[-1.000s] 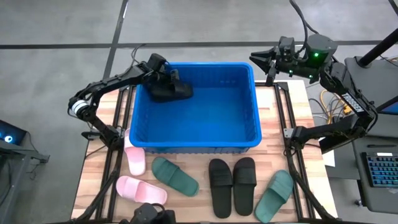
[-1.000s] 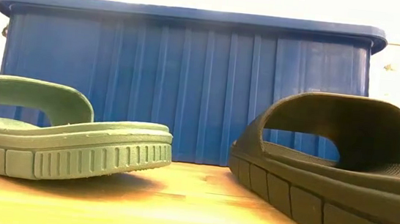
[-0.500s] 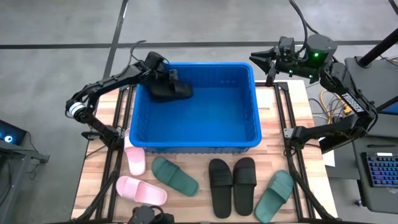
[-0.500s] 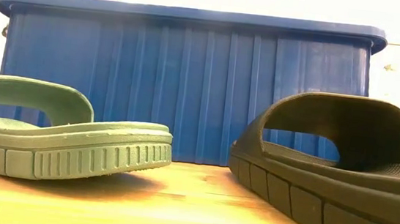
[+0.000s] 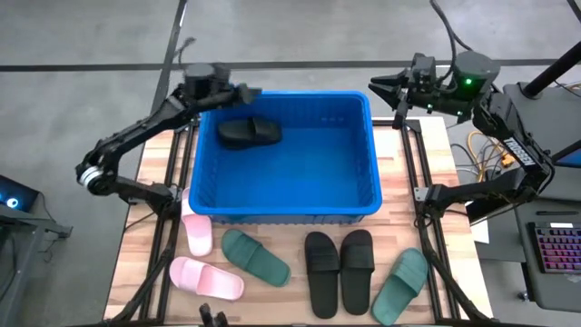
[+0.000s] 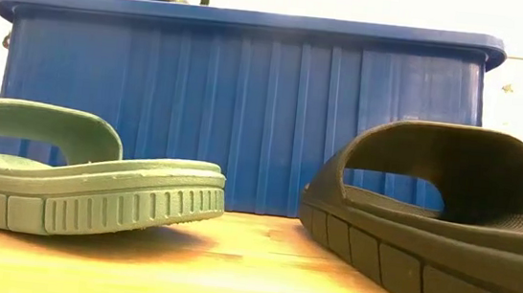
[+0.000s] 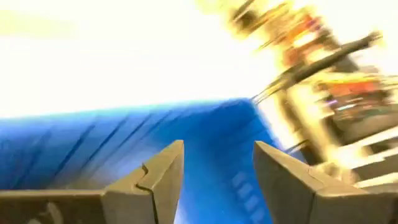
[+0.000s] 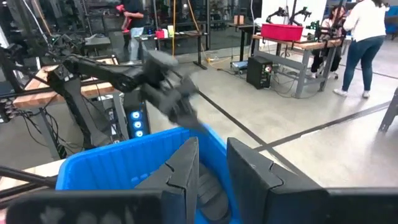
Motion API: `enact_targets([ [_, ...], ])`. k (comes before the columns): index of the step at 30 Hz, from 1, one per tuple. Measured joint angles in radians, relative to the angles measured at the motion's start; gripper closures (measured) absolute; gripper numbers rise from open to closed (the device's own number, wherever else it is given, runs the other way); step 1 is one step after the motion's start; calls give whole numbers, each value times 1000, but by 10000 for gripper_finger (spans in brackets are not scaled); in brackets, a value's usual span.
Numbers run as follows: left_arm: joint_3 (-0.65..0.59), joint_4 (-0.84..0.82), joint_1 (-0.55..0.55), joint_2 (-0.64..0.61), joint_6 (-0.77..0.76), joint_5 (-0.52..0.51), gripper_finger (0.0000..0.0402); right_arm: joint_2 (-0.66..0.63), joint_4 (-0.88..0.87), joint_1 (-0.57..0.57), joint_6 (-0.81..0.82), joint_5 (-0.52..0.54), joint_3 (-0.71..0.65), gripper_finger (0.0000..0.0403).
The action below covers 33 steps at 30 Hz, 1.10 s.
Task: Pick and place slides into bin
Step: Adjust the blue container
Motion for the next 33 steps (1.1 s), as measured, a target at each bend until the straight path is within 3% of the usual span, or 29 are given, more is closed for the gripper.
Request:
enact_targets([
  [4,-2,326,-98,-85,214,10,241,-8,-10,0,-1,-4,0,336],
  [7,-2,526,-198,-145,390,17,274,-17,-14,2,-6,-80,0,339],
  [10,-2,621,-277,-185,489,14,317,-18,-20,2,-31,-187,0,339],
  [14,-2,620,-339,-224,470,46,379,-17,-37,2,-32,-269,0,337],
  [16,-2,615,-355,-229,419,59,395,-17,-39,2,-47,-404,0,337],
  [21,-5,601,-382,-206,302,101,383,-16,-37,4,-92,-927,0,337],
  [23,-5,603,-403,-198,305,113,383,-18,-37,5,-65,-1015,0,337],
  [28,-7,607,-458,-168,356,137,399,-36,-38,40,7,-951,-2,337],
  [33,-9,604,-475,-149,354,260,401,-54,-40,120,139,-764,-2,341],
])
